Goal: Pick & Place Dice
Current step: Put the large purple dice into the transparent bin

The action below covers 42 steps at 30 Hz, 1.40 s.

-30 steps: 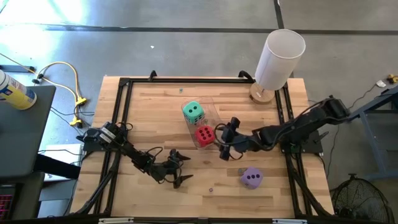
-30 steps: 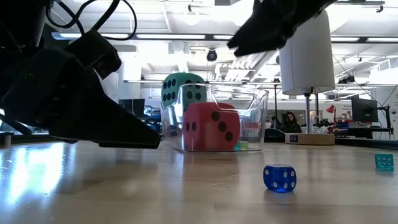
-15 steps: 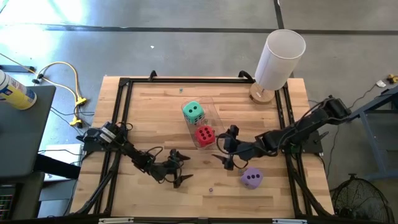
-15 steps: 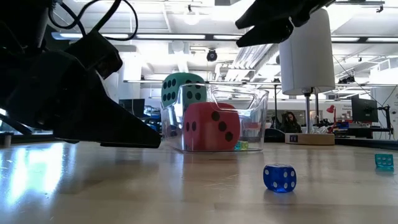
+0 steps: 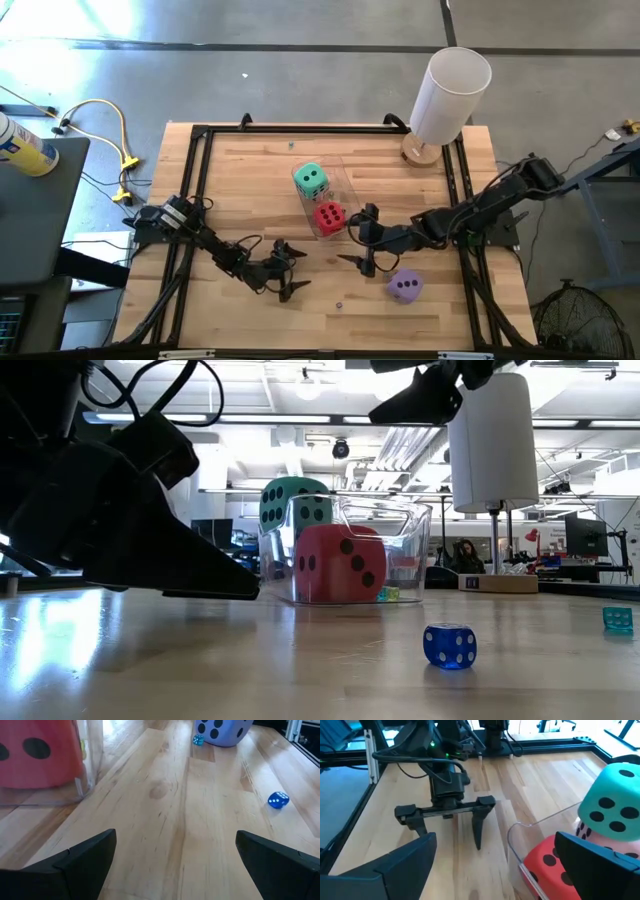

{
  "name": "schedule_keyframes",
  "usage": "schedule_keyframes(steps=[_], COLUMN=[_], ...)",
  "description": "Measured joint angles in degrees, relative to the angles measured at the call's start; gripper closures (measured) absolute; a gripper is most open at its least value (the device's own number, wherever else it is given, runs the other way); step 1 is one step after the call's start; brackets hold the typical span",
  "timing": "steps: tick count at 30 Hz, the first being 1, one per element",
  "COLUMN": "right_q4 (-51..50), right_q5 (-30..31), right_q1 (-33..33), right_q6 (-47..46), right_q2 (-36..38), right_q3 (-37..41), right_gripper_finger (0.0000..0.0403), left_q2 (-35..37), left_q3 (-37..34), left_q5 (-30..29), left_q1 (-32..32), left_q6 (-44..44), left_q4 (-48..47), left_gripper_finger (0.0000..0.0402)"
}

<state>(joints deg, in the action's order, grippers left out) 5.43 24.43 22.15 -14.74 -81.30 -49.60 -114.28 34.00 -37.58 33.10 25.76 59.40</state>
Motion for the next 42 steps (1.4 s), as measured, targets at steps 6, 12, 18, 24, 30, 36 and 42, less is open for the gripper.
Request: schedule_keyframes(steps=[6,12,18,24,30,36,42], right_q4=[0.48,0.43,-4.26,-22.38,-40.95,-56.17,-58.51], right_q5=[-0.58,-0.30,0.02,3.56,6.60,2.85,-3.04], right_q1=[-0.02,0.74,4.16,9.86,16.45,21.95,26.73], right_q6=[0.04,4.84,6.22,2.32,-8.37,-26.95,-37.54], right_q2=[0.00,0.05,3.00,4.94,3.94,4.01,4.00], right_q3=[0.00,0.00,0.00,-5.02,-13.47,-15.83,-15.87], right_gripper_finger=[0.0003,0.0004,0.0003,0.0003,0.0003,0.0003,0.0003], left_q2=[0.00,0.00,0.00,0.00,0.00,0.00,0.00], left_q3=[0.00,0.00,0.00,0.00,0.00,0.00,0.00], left_q5=[0.02,0.02,0.06,0.08,0.10,0.10,1.23], left_q1=[0.00,0.00,0.00,0.00,0.00,0.00,0.00], left_q6=[-0.02,-0.04,-0.06,-0.07,-0.07,-0.07,-0.07], left_q4=[0.00,0.00,0.00,0.00,0.09,0.17,0.21], left_gripper_finger=[0.0002,0.0002,0.0002,0.0002,0.0002,0.0002,0.0002])
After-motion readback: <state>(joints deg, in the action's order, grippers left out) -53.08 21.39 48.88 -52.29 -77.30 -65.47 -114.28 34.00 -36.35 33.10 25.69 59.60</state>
